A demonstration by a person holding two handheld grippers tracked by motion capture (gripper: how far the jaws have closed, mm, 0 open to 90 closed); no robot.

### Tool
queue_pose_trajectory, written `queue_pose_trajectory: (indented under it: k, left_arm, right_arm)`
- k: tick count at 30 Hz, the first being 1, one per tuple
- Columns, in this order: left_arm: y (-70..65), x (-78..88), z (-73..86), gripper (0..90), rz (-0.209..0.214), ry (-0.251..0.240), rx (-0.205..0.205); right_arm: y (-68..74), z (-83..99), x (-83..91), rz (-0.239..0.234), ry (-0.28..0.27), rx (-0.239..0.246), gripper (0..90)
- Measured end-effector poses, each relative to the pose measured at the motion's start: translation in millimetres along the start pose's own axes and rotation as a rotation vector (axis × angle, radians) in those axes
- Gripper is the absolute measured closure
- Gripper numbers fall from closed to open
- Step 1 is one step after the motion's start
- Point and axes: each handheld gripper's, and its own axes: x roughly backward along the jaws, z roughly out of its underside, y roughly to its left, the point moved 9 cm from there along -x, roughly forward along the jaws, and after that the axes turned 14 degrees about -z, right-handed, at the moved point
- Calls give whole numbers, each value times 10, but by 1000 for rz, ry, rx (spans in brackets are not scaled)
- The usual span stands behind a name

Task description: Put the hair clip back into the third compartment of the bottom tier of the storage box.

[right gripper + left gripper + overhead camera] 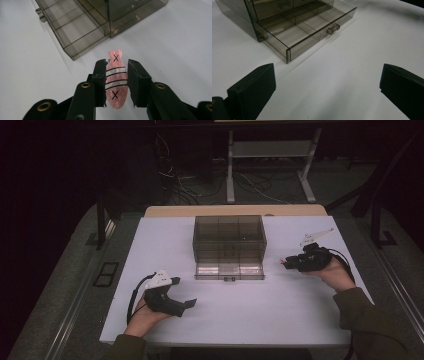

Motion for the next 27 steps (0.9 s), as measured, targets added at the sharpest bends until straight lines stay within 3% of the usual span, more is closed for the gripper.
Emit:
queue_pose_trajectory:
  k: [16,27]
  left_arm:
    - [-40,6,11,0,14,1,-2]
    - [-41,4,6,0,16,3,-4]
  right_arm:
    - [144,-130,-28,-36,-32,11,678]
    - [187,-209,-2,-32,-68,0,678]
